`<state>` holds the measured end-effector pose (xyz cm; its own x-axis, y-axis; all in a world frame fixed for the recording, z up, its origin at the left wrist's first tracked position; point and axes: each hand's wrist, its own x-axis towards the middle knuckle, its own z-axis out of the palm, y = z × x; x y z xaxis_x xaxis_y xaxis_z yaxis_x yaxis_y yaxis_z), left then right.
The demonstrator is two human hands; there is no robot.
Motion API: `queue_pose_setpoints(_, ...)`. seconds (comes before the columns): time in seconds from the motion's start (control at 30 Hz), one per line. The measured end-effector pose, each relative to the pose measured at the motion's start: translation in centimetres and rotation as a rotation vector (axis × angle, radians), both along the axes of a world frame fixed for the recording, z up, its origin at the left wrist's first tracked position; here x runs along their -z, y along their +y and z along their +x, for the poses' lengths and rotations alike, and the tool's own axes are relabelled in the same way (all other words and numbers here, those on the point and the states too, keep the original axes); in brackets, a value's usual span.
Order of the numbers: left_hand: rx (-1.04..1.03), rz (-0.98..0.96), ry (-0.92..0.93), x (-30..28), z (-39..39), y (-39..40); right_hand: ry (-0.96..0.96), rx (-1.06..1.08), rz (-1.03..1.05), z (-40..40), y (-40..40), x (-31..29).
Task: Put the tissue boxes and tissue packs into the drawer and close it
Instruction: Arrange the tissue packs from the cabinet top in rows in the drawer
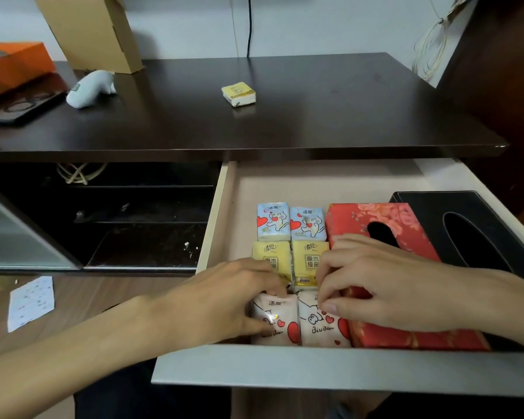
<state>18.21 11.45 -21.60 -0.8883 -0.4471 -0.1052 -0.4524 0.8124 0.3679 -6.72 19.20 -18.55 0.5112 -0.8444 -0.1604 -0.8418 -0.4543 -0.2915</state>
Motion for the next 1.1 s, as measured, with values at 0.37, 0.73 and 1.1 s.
queue_pose_setpoints(0.37, -0.169, -0.085, 0.186, -2.8, 0.9, -3.5, -0.422, 0.232, -0.298, 0.0, -11.0, -4.0)
queue_pose_setpoints(0.73, -0.702, -0.042, 0.414, -2.7, 0.1, -9.6, -0.232, 0.419, -0.221, 3.5, -36.2, -5.5)
queue_pose_setpoints(1.1, -0.584, -0.161, 0.319, -1.7, -0.1, -9.8, 0.016, 0.252, -0.200, 0.4, -34.6, -5.9)
